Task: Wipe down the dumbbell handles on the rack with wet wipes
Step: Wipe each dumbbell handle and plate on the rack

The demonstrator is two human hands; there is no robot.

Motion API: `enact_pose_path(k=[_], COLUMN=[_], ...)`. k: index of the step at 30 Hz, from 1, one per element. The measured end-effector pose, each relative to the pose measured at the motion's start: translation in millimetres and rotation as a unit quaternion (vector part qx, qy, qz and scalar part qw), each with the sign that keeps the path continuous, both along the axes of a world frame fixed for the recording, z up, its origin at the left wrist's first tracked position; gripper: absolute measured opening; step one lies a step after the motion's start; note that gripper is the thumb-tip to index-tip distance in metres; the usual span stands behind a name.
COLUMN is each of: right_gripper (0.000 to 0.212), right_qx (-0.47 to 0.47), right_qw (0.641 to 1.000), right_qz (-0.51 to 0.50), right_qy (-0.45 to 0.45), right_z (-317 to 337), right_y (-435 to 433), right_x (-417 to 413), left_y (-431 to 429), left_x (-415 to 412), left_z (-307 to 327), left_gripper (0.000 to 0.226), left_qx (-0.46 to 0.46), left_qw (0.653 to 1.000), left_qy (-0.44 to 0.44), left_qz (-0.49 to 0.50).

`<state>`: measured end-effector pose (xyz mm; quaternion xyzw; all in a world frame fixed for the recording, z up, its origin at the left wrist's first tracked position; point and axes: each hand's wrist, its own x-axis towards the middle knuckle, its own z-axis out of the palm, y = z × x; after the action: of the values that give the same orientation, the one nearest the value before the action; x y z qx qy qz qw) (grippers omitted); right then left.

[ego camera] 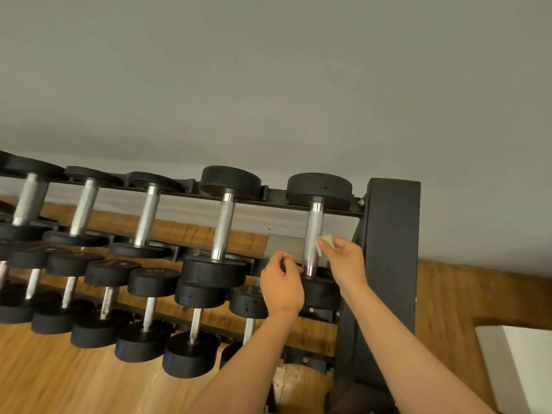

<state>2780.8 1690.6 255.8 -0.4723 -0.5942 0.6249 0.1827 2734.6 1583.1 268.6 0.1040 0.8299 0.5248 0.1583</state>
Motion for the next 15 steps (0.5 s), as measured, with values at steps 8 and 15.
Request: enact_pose_path(k=[8, 15], right_gripper=[0.025, 0.037], right_qx=[-0.007, -0.003], right_qw=[0.994, 0.960], right_qz=[0.097, 0.229], right_qy=[-0.044, -0.159], right_z=[5.8, 14.7], right_y=[7.9, 9.3], right_x=[9.0, 13.9], left_y=[0.5, 0.7], left_x=[0.0, 0.3], left_z=[-1.3, -0.6], left_gripper=[0.026, 0.024], left_qx=[-0.010, -0.010], left_qw=[1.000, 1.000], left_qy=[-0.005, -0.005], left_qz=[0.007, 0.009])
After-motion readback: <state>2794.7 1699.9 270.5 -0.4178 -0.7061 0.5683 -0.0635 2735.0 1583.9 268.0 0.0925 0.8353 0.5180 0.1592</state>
